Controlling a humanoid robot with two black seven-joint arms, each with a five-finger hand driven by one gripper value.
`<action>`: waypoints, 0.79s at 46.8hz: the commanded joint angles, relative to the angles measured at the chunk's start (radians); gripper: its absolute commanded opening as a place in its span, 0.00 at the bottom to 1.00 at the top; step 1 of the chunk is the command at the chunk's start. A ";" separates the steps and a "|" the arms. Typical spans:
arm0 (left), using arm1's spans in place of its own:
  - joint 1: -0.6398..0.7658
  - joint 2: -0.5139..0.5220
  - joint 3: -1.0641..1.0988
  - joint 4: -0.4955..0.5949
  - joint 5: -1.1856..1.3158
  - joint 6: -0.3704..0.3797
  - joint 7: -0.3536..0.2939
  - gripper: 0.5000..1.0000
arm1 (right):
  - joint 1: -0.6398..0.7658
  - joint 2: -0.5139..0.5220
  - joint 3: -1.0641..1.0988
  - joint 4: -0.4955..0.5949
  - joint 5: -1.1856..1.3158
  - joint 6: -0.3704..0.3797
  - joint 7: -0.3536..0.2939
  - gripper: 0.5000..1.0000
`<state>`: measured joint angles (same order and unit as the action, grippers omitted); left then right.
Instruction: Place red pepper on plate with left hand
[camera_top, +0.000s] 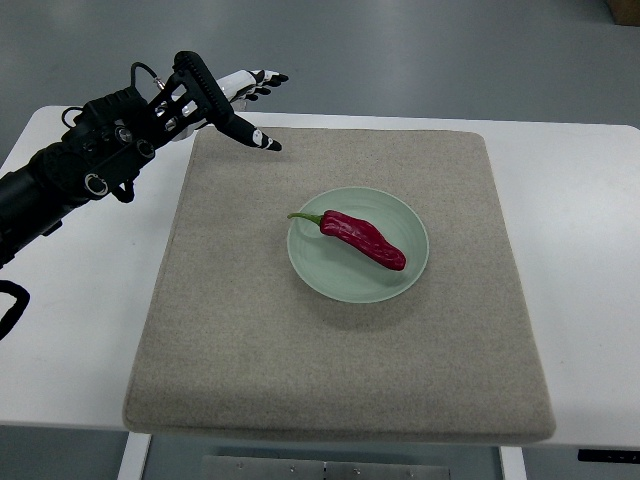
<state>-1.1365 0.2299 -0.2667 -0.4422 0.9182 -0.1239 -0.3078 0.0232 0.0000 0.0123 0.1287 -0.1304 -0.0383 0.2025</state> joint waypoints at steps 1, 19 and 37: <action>0.000 -0.001 -0.002 0.019 -0.117 0.041 0.009 0.93 | 0.000 0.000 0.000 0.000 0.000 0.000 0.000 0.86; -0.003 -0.003 -0.002 0.028 -0.861 0.242 0.122 0.93 | 0.000 0.000 0.000 0.000 0.000 0.000 0.000 0.86; 0.027 -0.018 -0.012 0.103 -1.286 0.043 0.121 0.93 | 0.001 0.000 0.000 0.000 0.000 0.000 0.000 0.86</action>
<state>-1.1260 0.2232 -0.2763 -0.3692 -0.3273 -0.0134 -0.1755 0.0239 0.0000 0.0123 0.1289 -0.1304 -0.0383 0.2025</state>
